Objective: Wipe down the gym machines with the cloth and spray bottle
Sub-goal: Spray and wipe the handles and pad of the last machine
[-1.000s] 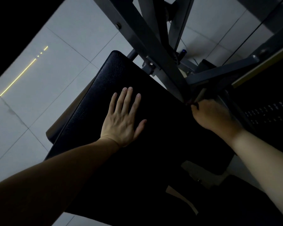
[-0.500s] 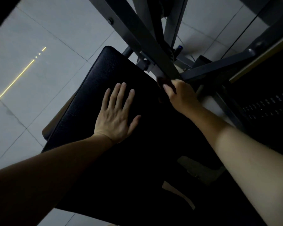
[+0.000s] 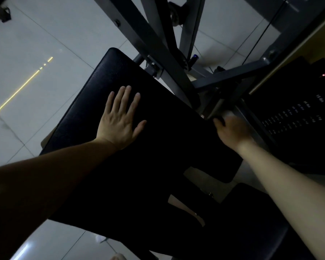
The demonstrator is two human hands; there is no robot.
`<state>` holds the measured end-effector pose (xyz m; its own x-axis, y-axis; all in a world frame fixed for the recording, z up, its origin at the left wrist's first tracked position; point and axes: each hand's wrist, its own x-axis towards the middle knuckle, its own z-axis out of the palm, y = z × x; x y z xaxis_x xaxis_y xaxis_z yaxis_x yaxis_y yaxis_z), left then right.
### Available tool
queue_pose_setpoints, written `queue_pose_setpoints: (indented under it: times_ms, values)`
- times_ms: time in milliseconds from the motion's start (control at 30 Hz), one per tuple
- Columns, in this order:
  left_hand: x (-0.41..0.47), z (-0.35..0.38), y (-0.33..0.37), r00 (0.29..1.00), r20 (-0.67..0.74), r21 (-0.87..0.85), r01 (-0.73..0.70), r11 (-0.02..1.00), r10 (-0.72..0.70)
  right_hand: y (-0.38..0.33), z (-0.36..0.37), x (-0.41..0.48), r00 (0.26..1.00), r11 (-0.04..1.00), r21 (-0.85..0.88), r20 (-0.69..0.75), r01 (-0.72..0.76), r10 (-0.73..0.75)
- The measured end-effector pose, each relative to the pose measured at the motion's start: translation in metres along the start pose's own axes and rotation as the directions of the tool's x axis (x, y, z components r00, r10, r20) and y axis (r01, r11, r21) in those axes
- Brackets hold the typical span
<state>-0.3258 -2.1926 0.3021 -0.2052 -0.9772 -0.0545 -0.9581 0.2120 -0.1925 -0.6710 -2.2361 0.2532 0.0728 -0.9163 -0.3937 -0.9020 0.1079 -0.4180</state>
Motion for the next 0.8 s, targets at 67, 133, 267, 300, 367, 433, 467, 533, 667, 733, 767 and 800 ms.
queue_pose_setpoints:
  times_ms: [67,133,267,300,367,433,467,533,667,733,767,800]
  values:
    - [-0.002,-0.004,0.003,0.999,0.019,-0.004,0.038,0.999,-0.038,-0.039,0.000,0.020,0.997,0.970,0.237,0.047,0.048,-0.061]
    - [0.000,-0.010,0.019,0.996,0.051,-0.053,0.080,0.995,-0.078,-0.060,0.003,0.036,0.991,0.957,0.282,0.094,0.060,-0.090]
    - [0.003,-0.003,0.081,0.994,0.051,-0.113,-0.093,0.989,0.099,-0.044,0.007,0.036,0.983,0.944,0.330,0.175,0.002,-0.063]
    - [0.001,0.002,0.092,0.991,0.063,-0.083,-0.112,0.990,0.118,-0.034,0.006,0.027,0.981,0.949,0.314,0.177,0.019,-0.079]
    - [0.001,0.011,0.104,0.992,0.086,-0.033,-0.085,0.996,0.087,-0.004,0.003,0.011,0.980,0.968,0.247,0.180,0.042,-0.088]
    - [0.003,0.017,0.106,0.994,0.087,-0.026,-0.066,0.997,0.068,0.028,0.002,-0.002,0.979,0.987,0.162,0.199,0.017,-0.049]
    - [0.002,0.016,0.105,0.993,0.094,-0.034,-0.071,0.997,0.074,0.040,0.003,-0.008,0.976,0.991,0.131,0.219,-0.015,-0.014]
    - [0.003,0.017,0.105,0.992,0.102,-0.044,-0.076,0.996,0.080,0.053,0.000,-0.014,0.969,0.995,0.061,0.237,-0.081,0.064]
    - [0.003,0.017,0.106,0.991,0.108,-0.058,-0.070,0.996,0.075,0.083,-0.003,-0.038,0.901,0.918,-0.174,0.197,-0.356,0.386]
    - [0.004,0.017,0.106,0.991,0.111,-0.067,-0.073,0.995,0.080,0.093,0.002,-0.050,0.871,0.892,-0.096,0.190,-0.442,0.453]
    - [0.003,0.018,0.106,0.991,0.111,-0.076,-0.073,0.994,0.081,0.091,0.005,-0.051,0.883,0.897,-0.054,0.161,-0.438,0.441]
    - [0.003,0.019,0.106,0.991,0.107,-0.076,-0.071,0.995,0.079,0.083,0.009,-0.048,0.897,0.905,-0.024,0.122,-0.425,0.424]
